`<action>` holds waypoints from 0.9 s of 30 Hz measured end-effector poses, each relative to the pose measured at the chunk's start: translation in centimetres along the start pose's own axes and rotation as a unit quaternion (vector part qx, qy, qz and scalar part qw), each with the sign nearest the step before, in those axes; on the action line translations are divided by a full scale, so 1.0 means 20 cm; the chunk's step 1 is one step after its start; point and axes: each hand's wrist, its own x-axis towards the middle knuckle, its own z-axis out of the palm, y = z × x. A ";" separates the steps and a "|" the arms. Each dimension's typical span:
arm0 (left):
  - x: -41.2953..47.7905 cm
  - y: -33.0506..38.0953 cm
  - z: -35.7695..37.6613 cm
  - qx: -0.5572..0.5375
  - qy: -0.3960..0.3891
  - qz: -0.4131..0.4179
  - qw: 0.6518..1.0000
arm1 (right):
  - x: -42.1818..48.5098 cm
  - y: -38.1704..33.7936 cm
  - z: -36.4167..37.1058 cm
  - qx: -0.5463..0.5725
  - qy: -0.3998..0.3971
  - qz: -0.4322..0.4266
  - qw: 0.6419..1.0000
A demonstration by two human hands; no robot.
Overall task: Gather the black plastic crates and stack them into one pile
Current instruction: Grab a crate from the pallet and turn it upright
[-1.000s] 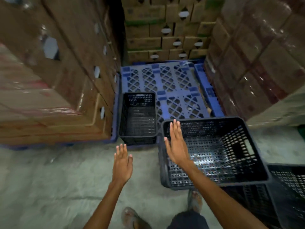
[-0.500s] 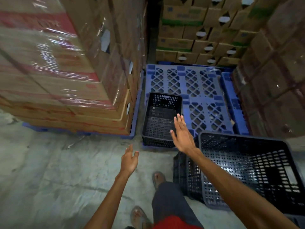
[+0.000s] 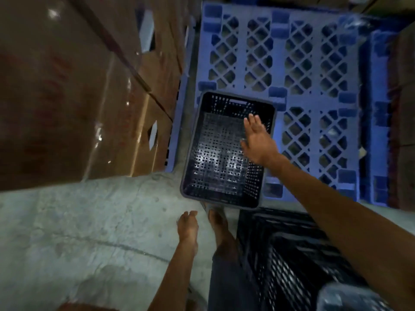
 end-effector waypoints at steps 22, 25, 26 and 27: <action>0.76 -0.18 0.72 -0.277 0.033 -0.190 0.941 | 1.17 0.65 0.27 -0.038 0.051 0.014 0.998; 0.66 -0.15 0.56 -0.250 0.015 -0.158 0.955 | 0.96 0.67 0.08 -0.035 0.081 0.005 0.996; 0.58 -0.11 0.51 -0.239 0.007 -0.138 0.961 | 0.87 0.68 -0.02 -0.031 0.091 0.007 0.995; 0.52 -0.08 0.46 -0.226 0.003 -0.121 0.967 | 0.75 0.66 -0.12 -0.025 0.092 0.016 0.995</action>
